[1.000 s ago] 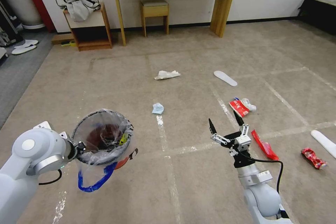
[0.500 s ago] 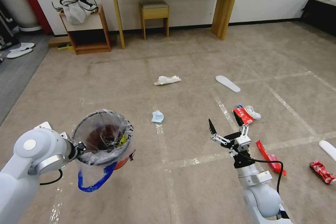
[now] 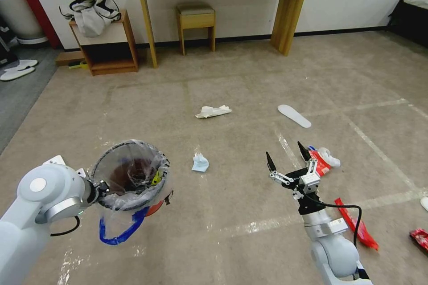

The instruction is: Pick up the trash bin and place the garbage on the floor into it.

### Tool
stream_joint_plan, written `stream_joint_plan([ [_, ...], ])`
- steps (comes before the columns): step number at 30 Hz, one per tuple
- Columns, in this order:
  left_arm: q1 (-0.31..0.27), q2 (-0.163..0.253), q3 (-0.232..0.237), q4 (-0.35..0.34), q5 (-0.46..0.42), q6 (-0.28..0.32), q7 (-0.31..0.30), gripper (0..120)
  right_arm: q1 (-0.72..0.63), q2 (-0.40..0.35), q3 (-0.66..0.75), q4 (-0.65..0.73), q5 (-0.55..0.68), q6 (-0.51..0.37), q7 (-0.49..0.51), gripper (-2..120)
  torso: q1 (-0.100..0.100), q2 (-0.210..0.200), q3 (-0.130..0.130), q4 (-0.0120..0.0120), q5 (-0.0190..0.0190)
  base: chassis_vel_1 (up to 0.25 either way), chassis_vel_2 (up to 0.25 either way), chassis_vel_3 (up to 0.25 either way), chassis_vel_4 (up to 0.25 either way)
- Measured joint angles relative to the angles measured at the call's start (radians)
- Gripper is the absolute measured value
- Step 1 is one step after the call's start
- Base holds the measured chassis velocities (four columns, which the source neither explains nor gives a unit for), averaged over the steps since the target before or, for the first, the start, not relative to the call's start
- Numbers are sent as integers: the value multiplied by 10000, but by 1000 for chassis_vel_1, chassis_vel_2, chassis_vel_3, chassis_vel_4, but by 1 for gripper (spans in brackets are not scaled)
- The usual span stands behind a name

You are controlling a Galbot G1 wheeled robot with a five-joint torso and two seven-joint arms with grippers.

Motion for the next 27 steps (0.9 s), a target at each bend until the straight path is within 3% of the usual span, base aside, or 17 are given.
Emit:
stream_joint_plan([
  [27,-67,49,57,165,147,-122,0,0,58,-58,-41,-50,-17,10,-32,100,0,0,0,-2,1,-149,148,152,-151],
])
